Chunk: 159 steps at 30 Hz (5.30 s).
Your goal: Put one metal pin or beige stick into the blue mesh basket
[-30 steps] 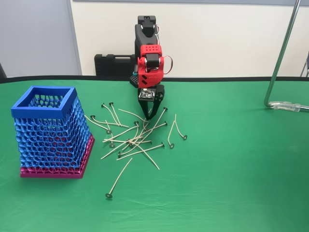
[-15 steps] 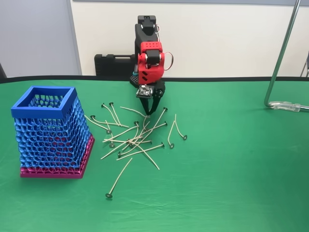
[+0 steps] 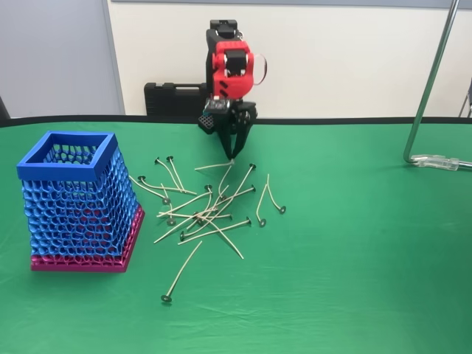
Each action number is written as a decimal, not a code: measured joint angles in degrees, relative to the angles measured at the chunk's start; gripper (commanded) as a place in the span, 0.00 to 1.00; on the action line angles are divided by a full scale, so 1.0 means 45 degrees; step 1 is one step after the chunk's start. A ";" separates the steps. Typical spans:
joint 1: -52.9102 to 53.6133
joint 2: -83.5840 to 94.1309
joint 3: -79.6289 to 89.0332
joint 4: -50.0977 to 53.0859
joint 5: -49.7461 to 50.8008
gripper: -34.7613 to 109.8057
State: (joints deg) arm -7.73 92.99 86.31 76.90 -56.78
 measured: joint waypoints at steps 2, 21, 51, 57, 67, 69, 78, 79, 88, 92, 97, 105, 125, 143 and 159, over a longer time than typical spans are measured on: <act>0.0039 0.0508 -0.0234 0.0156 0.0352 0.24; 0.1582 0.0664 -0.3809 0.2031 0.1328 0.24; 0.3418 -0.1719 -0.9277 0.1289 0.3066 0.24; 0.4473 -0.2578 -1.1367 0.1289 0.3867 0.24; 0.6309 -0.4277 -1.4004 0.1289 0.3887 0.24; 0.6562 -0.4336 -1.4082 0.1289 0.3848 0.24; 0.5137 -0.1563 -0.8730 0.0586 0.3613 0.24; 0.4902 -0.1348 -0.7695 0.0508 0.3477 0.24; 0.4023 -0.0566 0.0234 -0.1523 0.3379 0.27; 0.3652 -0.0254 0.2344 -0.3125 0.4316 0.32; 0.3125 0.0039 0.3652 -0.4551 0.5859 0.35; 0.2988 0.0176 0.4766 -0.6387 0.8164 0.35; 0.2520 -0.0254 0.5781 -0.6914 0.9121 0.33; 0.2520 -0.0703 0.6113 -0.7383 0.9277 0.33; 0.2715 -0.0781 0.6113 -0.7695 0.9277 0.25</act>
State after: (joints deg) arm 4.48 89.47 113.82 42.28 -15.03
